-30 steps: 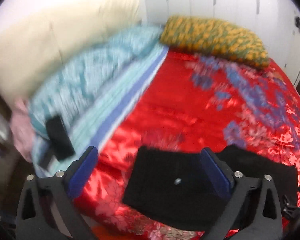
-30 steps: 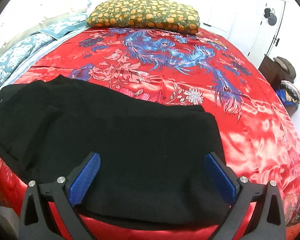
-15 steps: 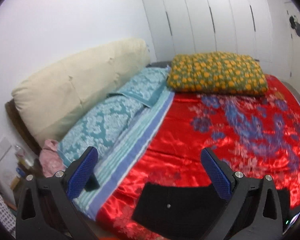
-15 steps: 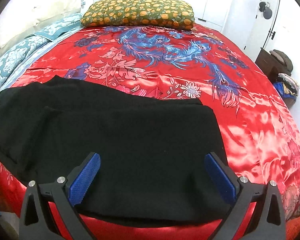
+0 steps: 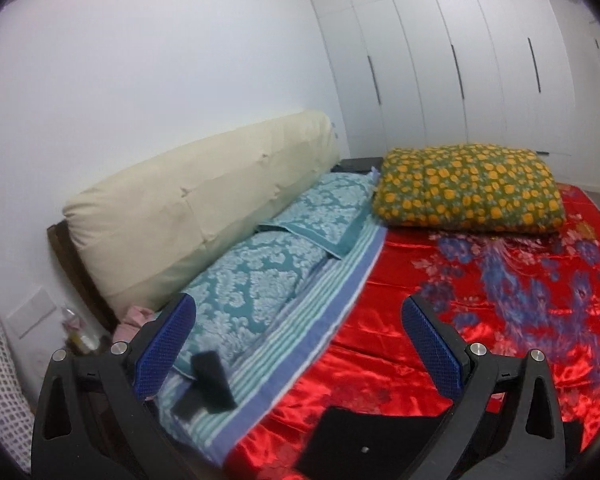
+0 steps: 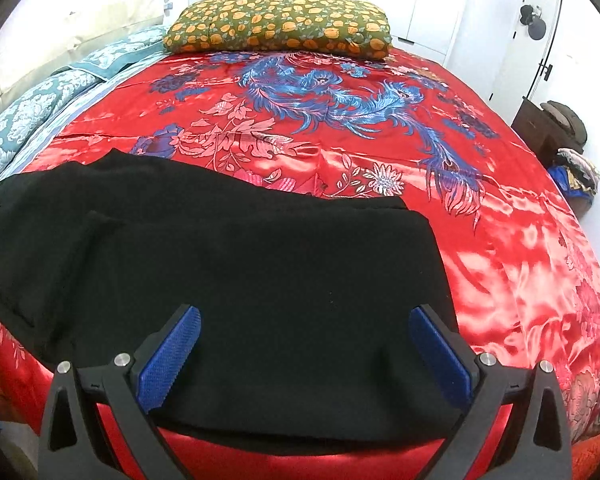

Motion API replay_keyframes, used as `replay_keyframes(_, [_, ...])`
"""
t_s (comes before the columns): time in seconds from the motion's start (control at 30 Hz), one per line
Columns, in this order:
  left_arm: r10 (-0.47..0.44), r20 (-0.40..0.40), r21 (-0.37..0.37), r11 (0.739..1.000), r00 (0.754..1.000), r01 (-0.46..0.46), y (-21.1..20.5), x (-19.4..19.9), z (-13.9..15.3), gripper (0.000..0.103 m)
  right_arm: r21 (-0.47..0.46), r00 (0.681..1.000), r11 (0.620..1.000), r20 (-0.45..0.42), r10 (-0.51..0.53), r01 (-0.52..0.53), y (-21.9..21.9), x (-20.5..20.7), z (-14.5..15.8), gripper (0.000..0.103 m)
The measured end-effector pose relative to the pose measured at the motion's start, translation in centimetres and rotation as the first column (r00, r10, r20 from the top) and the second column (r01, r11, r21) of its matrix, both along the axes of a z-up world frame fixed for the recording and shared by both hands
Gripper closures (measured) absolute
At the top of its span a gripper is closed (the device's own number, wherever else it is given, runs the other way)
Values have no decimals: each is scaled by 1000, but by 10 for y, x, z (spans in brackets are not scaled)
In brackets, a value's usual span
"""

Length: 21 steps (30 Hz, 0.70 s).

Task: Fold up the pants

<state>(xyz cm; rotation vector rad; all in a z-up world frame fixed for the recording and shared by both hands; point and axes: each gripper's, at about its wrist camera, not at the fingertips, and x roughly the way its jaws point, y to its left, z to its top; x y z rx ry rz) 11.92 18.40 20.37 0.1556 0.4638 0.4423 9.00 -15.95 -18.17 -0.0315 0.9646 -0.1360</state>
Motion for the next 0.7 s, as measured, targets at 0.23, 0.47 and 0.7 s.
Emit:
replay_keyframes(0.23, [56, 13, -1, 998, 998, -56, 18, -8, 8, 0, 0, 1000, 1000, 0, 6, -6, 1, -1, -1, 0])
replay_keyframes(0.47, [78, 16, 0, 997, 997, -78, 25, -9, 10, 0, -2, 1000, 1000, -2, 17, -17, 4, -1, -1, 0])
replay_keyframes(0.7, [80, 10, 7, 997, 997, -80, 21, -9, 10, 0, -1, 1000, 1000, -3, 20, -20, 5, -1, -1, 0])
